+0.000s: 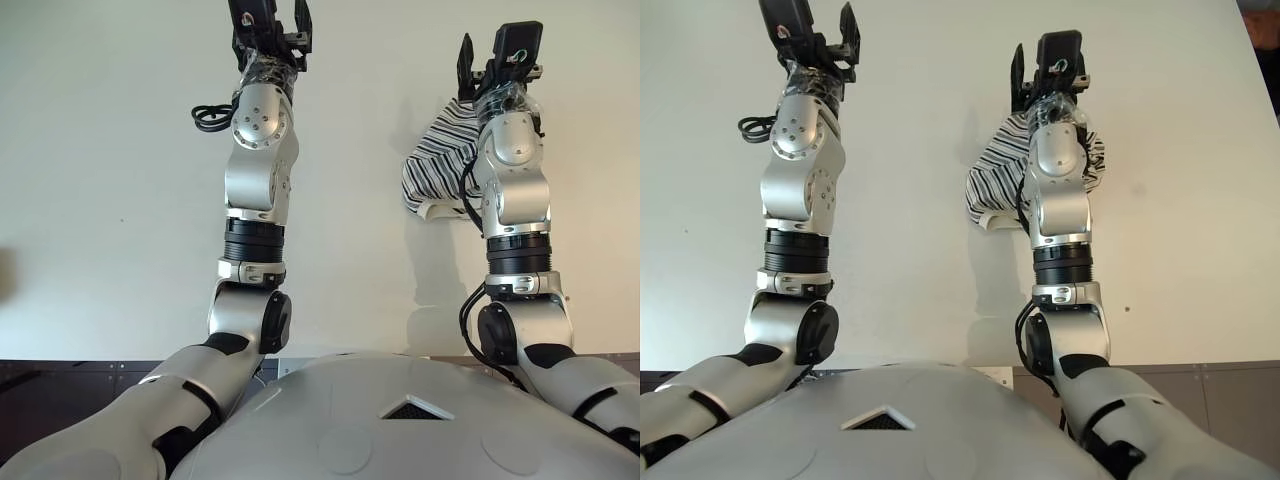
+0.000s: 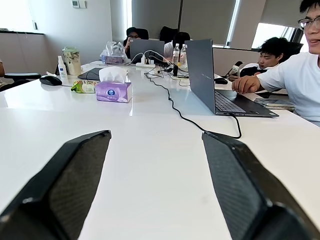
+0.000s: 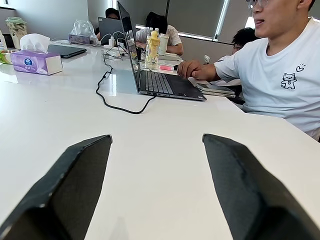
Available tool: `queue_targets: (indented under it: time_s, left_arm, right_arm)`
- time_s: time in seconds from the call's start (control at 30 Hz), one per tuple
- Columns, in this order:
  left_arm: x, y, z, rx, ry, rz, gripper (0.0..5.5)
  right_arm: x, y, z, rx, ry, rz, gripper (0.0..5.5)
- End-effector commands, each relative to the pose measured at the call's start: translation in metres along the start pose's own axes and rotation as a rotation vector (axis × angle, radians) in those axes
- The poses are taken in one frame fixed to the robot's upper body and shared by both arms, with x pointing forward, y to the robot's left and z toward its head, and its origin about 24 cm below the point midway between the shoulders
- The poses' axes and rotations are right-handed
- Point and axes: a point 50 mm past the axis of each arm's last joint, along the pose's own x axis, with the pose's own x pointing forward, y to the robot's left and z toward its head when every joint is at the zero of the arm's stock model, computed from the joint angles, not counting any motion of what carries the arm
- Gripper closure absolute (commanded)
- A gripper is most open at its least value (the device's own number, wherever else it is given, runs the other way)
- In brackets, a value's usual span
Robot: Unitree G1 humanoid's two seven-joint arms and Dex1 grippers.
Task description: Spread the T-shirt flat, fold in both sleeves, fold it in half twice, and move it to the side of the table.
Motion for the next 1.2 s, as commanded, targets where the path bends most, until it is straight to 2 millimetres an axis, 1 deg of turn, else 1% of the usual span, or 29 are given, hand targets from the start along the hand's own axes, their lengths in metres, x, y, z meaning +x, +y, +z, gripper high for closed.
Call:
queue_targets:
  time_s: [0.03, 0.1, 0.13, 0.17, 0.23, 0.3, 0.37, 0.4, 0.43, 0.53, 0.6, 0.7, 0.77, 0.83, 0.97, 1.03, 1.1, 1.2]
  left_arm:
    - [0.008, -0.010, 0.008, -0.030, -0.036, -0.059, 2.09]
    - [0.005, -0.006, 0.003, -0.022, -0.035, -0.056, 2.09]
    - [0.002, -0.003, -0.001, -0.016, -0.032, -0.046, 2.09]
    - [0.000, -0.002, -0.004, -0.019, -0.026, -0.031, 2.09]
    - [-0.005, -0.004, -0.007, -0.063, -0.018, -0.017, 2.09]
    - [-0.010, -0.007, -0.012, -0.111, 0.001, -0.018, 2.09]
    - [-0.016, -0.005, -0.022, -0.079, 0.053, 0.017, 2.09]
    - [-0.018, -0.004, -0.027, -0.072, 0.084, 0.026, 2.09]
    - [-0.017, -0.003, -0.026, -0.069, 0.093, 0.026, 2.09]
    - [-0.004, -0.004, -0.010, -0.076, 0.035, -0.014, 2.09]
    - [0.002, -0.002, -0.001, -0.069, -0.006, -0.015, 2.09]
    - [-0.004, 0.006, -0.010, -0.084, 0.013, 0.046, 2.09]
    - [-0.012, 0.004, -0.020, -0.066, 0.041, 0.041, 2.09]
    - [-0.019, 0.001, -0.024, -0.052, 0.054, 0.014, 2.09]
    - [-0.025, 0.004, -0.026, -0.063, 0.066, -0.011, 2.09]
    - [-0.029, 0.007, -0.028, -0.080, 0.076, -0.022, 2.09]
    - [-0.032, 0.006, -0.028, -0.099, 0.078, -0.042, 2.09]
    - [-0.034, 0.001, -0.027, -0.117, 0.081, -0.066, 2.09]
  right_arm:
    - [0.009, -0.004, 0.010, -0.045, -0.040, 0.003, 2.16]
    - [0.008, -0.006, 0.006, -0.069, -0.036, 0.012, 2.16]
    - [0.006, -0.008, 0.001, -0.053, -0.015, 0.005, 2.16]
    - [0.004, -0.006, -0.004, -0.006, 0.013, 0.003, 2.16]
    - [0.000, 0.001, -0.008, 0.151, 0.077, -0.023, 2.16]
    - [-0.003, 0.007, -0.009, 0.194, 0.112, -0.003, 2.16]
    - [-0.007, 0.009, -0.012, 0.130, 0.113, 0.051, 2.16]
    - [-0.008, 0.011, -0.010, 0.090, 0.093, 0.080, 2.16]
    - [-0.006, 0.012, -0.006, 0.054, 0.063, 0.092, 2.16]
    - [0.001, 0.016, 0.005, 0.017, -0.001, 0.081, 2.16]
    - [0.003, 0.017, 0.009, -0.014, -0.030, 0.083, 2.16]
    - [-0.001, 0.007, 0.000, -0.008, -0.009, 0.039, 2.16]
    - [-0.006, 0.002, -0.008, 0.005, 0.023, 0.006, 2.16]
    - [-0.010, 0.001, -0.015, -0.009, 0.040, -0.007, 2.16]
    - [-0.019, 0.004, -0.022, -0.064, 0.073, 0.057, 2.16]
    - [-0.023, 0.000, -0.024, -0.080, 0.084, 0.069, 2.16]
    - [-0.025, -0.001, -0.025, -0.086, 0.088, 0.069, 2.16]
    - [-0.027, 0.003, -0.024, -0.070, 0.070, 0.094, 2.16]
